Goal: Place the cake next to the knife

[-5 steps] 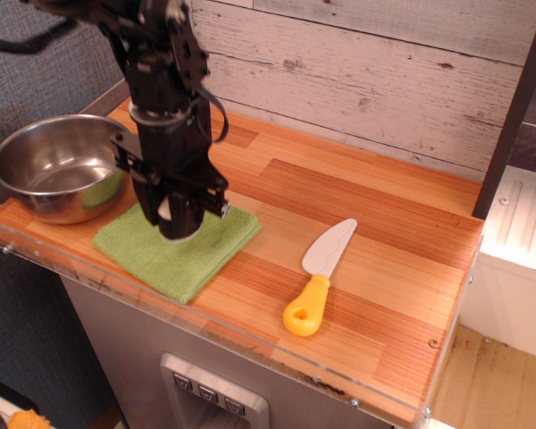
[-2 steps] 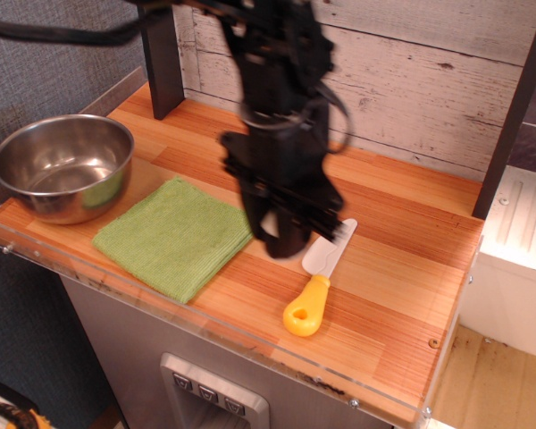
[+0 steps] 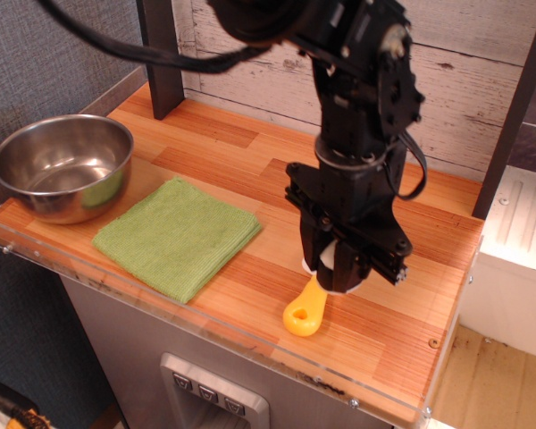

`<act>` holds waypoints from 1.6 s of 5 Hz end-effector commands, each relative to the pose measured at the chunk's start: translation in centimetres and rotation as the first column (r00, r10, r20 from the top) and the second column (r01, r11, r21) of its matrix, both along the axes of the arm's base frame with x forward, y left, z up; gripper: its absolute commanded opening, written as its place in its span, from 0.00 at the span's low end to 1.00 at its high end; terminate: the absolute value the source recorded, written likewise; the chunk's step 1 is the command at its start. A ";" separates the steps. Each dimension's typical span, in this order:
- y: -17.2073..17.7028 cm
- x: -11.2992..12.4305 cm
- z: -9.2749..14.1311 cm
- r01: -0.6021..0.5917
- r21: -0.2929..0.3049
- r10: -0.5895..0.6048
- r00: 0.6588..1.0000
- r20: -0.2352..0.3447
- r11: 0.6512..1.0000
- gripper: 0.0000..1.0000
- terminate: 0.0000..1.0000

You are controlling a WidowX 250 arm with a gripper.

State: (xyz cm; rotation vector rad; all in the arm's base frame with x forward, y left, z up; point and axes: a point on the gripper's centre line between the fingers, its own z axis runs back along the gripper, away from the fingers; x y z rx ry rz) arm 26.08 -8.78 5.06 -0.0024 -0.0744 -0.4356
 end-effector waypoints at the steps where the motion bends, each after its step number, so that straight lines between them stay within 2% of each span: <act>1: -1.4 0.2 -1.0 0.063 -0.002 -0.063 0.998 0.005 0.998 0.00 0.00; 2: -1.9 0.2 -1.4 0.084 -0.009 -0.084 0.996 -0.004 0.996 0.00 0.00; 3: -1.9 0.2 -1.3 0.095 -0.011 -0.095 0.995 -0.009 0.995 1.00 0.00; 4: -1.3 0.4 -0.2 0.092 -0.024 -0.092 0.996 0.010 0.995 1.00 0.00; 5: 0.3 0.7 3.1 0.055 -0.042 -0.052 0.996 0.078 0.998 1.00 0.00; 6: 4.3 0.4 7.6 -0.064 -0.059 0.072 0.987 0.145 0.996 1.00 0.00; 7: 8.6 -0.2 10.2 -0.244 -0.064 0.251 0.956 0.152 0.968 1.00 0.00; 8: 11.0 -0.6 9.3 -0.345 -0.051 0.348 0.931 0.113 0.937 1.00 0.00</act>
